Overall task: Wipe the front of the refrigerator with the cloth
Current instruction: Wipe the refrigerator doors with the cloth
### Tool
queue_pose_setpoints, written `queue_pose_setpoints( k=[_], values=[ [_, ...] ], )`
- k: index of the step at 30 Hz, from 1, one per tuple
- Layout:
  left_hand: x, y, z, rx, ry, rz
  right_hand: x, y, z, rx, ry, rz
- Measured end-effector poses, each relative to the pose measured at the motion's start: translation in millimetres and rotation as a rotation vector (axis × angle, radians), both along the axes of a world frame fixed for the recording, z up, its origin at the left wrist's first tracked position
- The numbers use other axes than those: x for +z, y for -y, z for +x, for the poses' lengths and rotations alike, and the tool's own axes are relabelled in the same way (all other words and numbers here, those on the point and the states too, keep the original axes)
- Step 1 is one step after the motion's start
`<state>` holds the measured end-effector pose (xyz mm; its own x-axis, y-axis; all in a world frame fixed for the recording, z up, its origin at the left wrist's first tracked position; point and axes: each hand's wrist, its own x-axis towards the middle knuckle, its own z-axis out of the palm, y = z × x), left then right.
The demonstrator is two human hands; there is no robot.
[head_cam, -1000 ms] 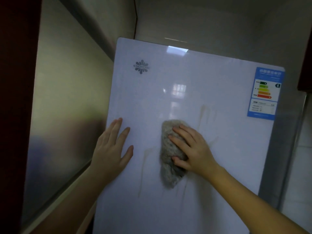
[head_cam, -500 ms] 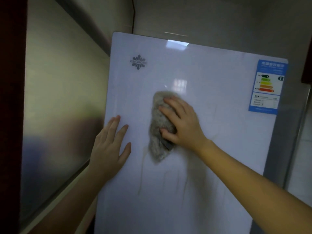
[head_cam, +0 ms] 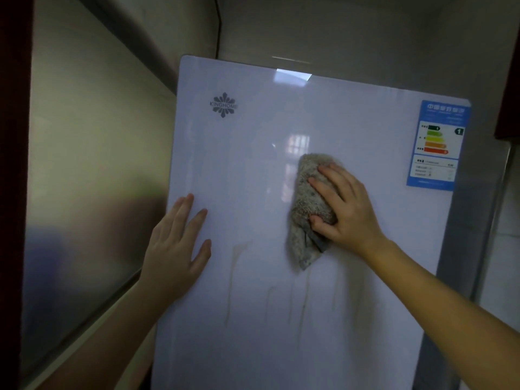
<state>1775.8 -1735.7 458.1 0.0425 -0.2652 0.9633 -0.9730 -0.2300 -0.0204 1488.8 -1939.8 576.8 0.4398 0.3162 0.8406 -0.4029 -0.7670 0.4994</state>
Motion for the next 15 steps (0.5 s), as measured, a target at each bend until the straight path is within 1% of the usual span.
queue_pose_setpoints(
  k=[11, 15],
  values=[
    [0.0, -1.7, -0.8, -0.004, -0.004, 0.011, -3.6, -2.5, 2.6, -0.003, 0.032, 0.005],
    [0.2, -1.2, -2.2, -0.018, -0.024, 0.01, -13.7, -6.9, 8.1, -0.005, 0.064, 0.079]
  ],
)
